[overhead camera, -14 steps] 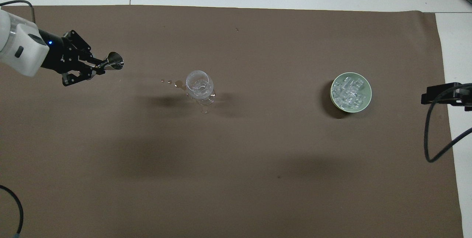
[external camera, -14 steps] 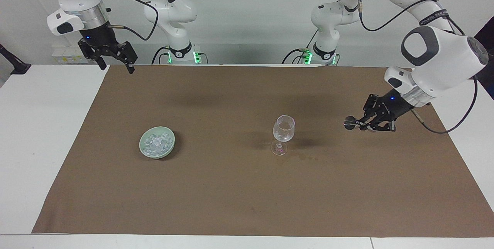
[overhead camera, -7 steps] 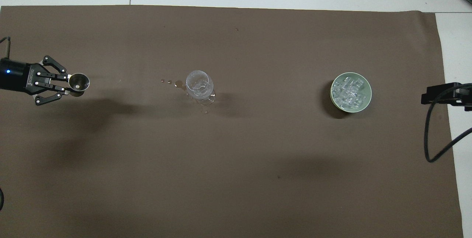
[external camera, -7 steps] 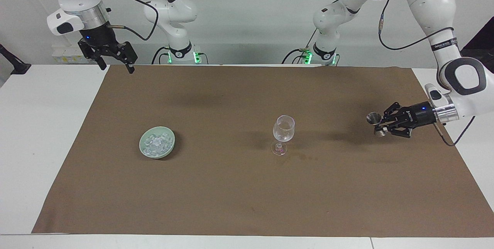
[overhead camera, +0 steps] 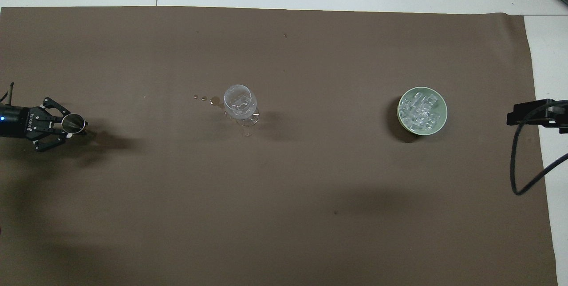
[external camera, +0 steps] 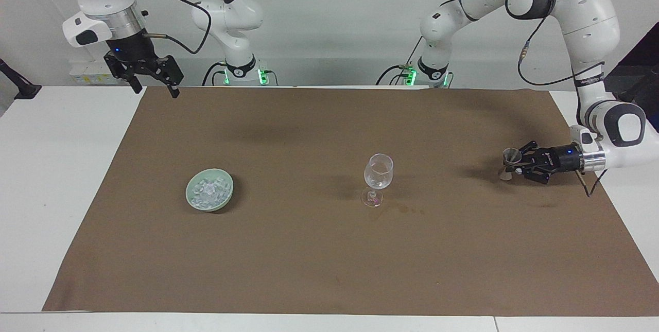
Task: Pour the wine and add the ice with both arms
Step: 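Lower the metal cup onto the table with the left gripper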
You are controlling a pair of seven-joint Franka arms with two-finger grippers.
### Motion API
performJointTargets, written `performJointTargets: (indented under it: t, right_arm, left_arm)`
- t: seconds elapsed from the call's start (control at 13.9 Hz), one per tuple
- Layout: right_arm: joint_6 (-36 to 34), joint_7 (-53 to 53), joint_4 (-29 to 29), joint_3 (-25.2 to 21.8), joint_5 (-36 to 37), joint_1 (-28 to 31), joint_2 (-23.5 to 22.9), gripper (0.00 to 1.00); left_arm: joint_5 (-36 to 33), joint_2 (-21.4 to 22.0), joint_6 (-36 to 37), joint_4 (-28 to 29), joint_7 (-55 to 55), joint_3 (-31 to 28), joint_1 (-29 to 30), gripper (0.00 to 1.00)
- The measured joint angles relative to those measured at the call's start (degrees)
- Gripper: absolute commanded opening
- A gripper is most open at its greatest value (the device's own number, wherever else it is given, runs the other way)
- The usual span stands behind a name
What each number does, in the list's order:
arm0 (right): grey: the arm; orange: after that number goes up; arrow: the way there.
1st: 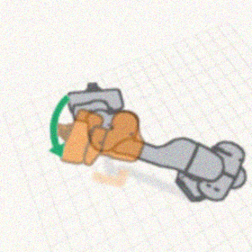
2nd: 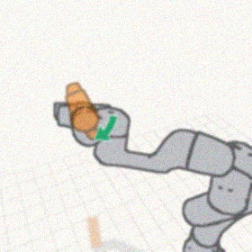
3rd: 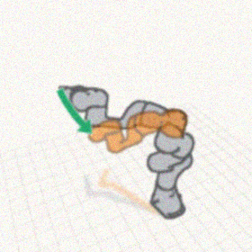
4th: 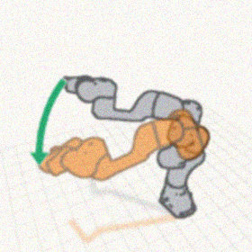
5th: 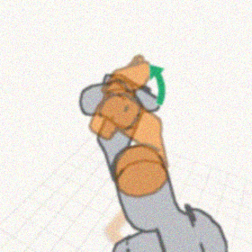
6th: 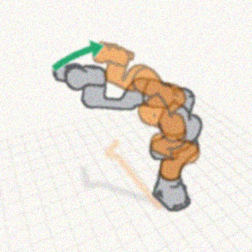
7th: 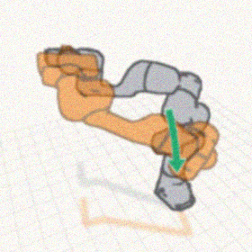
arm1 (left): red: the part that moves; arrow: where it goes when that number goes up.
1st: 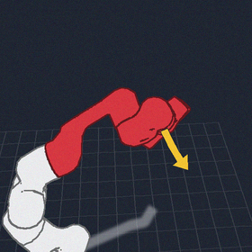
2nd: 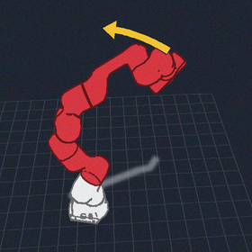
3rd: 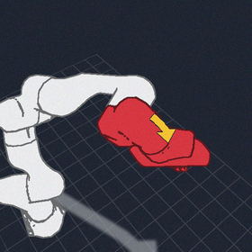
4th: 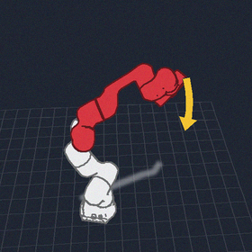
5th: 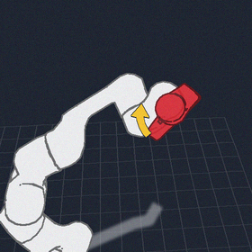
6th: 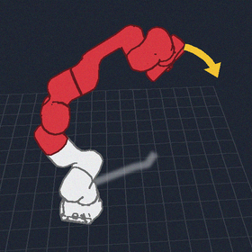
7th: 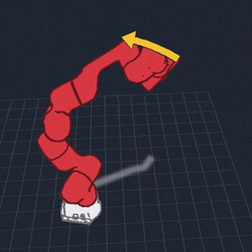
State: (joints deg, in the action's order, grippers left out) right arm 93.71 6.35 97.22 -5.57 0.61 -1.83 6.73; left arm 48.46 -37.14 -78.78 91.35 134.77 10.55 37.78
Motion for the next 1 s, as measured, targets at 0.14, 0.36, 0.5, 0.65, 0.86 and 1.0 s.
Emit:
performJointTargets:
  t: [0.14,0.36,0.5,0.65,0.86,1.0]
  right_arm:
    - [0.0,0.0,0.0,0.0,0.0,0.0,0.0,1.0]
    - [0.0,0.0,0.0,0.0,0.0,0.0,0.0,1.0]
    - [0.0,0.0,0.0,0.0,0.0,0.0,0.0,1.0]
    - [0.0,0.0,0.0,0.0,0.0,0.0,0.0,1.0]
    - [0.0,0.0,0.0,0.0,0.0,0.0,0.0,1.0]
    - [0.0,0.0,0.0,0.0,0.0,0.0,0.0,1.0]
  left_arm:
    - [2.0,-1.4,1.7,-0.1,0.4,0.0,2.3,0.0]
    - [5.6,-5.0,3.0,-0.1,1.6,0.0,4.9,0.0]
    - [7.1,-7.5,3.1,-0.1,2.7,0.2,5.1,0.0]
    - [8.1,-8.7,3.1,-0.1,2.8,0.6,5.1,0.0]
    - [8.6,-9.2,3.1,-0.1,2.9,0.9,5.0,0.0]
    - [8.6,-9.3,3.1,-0.1,2.9,0.9,5.0,0.0]
